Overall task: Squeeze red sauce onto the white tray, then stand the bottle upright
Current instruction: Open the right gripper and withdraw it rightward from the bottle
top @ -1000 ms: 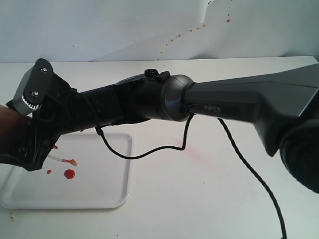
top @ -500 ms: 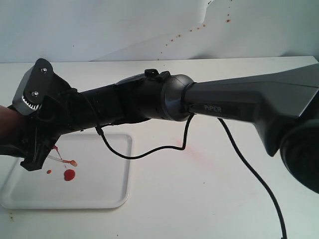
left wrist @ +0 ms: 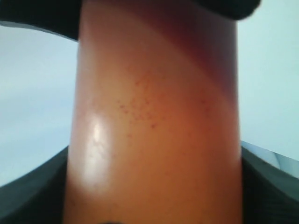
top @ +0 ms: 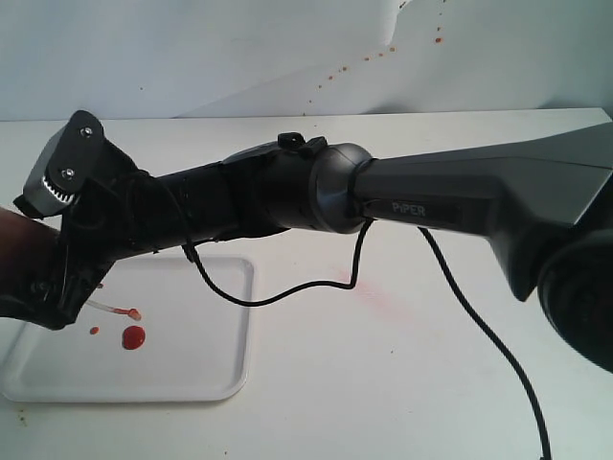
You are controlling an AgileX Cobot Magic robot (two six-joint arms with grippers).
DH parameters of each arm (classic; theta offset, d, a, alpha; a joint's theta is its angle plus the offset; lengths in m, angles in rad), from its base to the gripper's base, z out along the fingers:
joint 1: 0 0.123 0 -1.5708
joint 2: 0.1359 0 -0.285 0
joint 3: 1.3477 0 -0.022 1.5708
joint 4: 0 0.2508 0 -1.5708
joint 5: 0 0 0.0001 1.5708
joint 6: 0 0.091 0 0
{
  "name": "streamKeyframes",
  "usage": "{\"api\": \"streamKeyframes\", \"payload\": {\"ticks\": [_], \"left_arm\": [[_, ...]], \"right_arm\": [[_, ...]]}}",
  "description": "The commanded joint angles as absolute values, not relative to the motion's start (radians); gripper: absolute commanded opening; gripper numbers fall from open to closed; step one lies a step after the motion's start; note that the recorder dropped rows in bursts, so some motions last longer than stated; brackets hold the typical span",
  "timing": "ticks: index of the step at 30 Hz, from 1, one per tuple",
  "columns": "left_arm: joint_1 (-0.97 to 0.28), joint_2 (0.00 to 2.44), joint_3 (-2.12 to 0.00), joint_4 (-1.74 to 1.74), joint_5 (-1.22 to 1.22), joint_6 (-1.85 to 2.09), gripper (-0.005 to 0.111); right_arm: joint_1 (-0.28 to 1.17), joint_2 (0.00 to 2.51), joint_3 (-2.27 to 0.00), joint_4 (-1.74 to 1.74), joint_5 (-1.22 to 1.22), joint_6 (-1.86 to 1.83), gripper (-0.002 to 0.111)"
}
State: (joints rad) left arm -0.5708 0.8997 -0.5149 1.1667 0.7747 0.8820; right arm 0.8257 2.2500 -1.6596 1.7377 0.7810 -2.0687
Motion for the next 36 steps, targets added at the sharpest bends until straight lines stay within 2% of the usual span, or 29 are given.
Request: {"api": "streamKeyframes", "payload": {"ticks": [1, 10, 18, 27, 36], "left_arm": [[-0.574, 0.887, -0.516, 1.184, 0.775, 0.872, 0.0], [-0.574, 0.887, -0.516, 1.16, 0.775, 0.872, 0.0], [-0.574, 0.887, -0.516, 1.157, 0.775, 0.872, 0.0], [-0.574, 0.887, -0.516, 1.14, 0.775, 0.872, 0.0], [-0.574, 0.885, -0.516, 1.131, 0.775, 0.868, 0.0]], "right_arm": [[0.826, 2.239, -1.666, 1.67, 0.762, -1.993, 0.101], [0.785, 2.224, -1.666, 1.594, 0.792, -1.831, 0.101], [0.714, 2.213, -1.666, 1.555, 1.074, -1.71, 0.101], [0.671, 2.192, -1.663, 1.173, 1.017, -1.34, 0.101], [0.664, 2.112, -1.557, 1.09, 0.98, -1.279, 0.101]]}}
